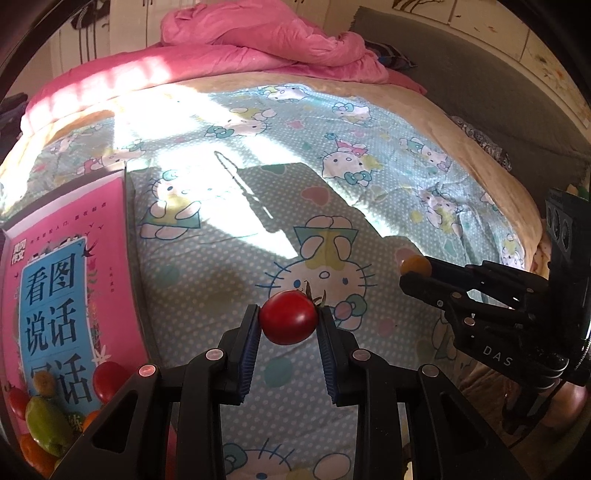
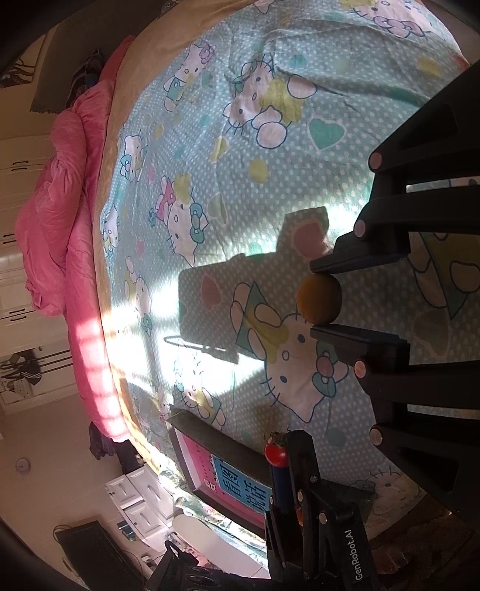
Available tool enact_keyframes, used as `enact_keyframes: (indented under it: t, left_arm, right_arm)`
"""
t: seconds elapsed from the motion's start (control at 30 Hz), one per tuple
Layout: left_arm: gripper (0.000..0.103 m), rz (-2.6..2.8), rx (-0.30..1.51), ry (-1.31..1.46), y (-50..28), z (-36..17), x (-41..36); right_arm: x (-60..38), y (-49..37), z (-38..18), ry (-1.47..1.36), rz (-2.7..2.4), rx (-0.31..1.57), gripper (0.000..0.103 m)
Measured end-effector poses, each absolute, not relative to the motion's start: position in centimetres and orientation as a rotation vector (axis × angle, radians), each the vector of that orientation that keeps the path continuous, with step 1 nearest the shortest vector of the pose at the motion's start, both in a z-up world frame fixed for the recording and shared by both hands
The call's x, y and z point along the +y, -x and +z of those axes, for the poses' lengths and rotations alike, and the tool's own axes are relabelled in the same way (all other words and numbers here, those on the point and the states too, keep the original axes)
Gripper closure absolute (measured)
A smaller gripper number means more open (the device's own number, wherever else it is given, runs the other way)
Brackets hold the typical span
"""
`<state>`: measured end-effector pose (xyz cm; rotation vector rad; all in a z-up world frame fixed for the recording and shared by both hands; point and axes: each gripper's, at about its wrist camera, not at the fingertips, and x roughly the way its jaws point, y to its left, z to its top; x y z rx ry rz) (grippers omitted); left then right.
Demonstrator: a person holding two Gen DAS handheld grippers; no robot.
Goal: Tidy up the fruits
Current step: 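Lift the tomato and small fruit and carry them toward the tray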
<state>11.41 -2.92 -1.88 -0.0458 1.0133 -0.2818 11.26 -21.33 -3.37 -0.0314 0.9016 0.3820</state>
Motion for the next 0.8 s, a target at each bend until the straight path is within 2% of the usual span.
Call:
enact_keyframes:
  t: [0.8]
  left_arm:
    - [0.072,-0.202,0.953,0.062,-8.3,1.6,-0.3]
  right_arm:
    - [-18.1,-9.5,0.3,0.074,0.468,0.797,0.074]
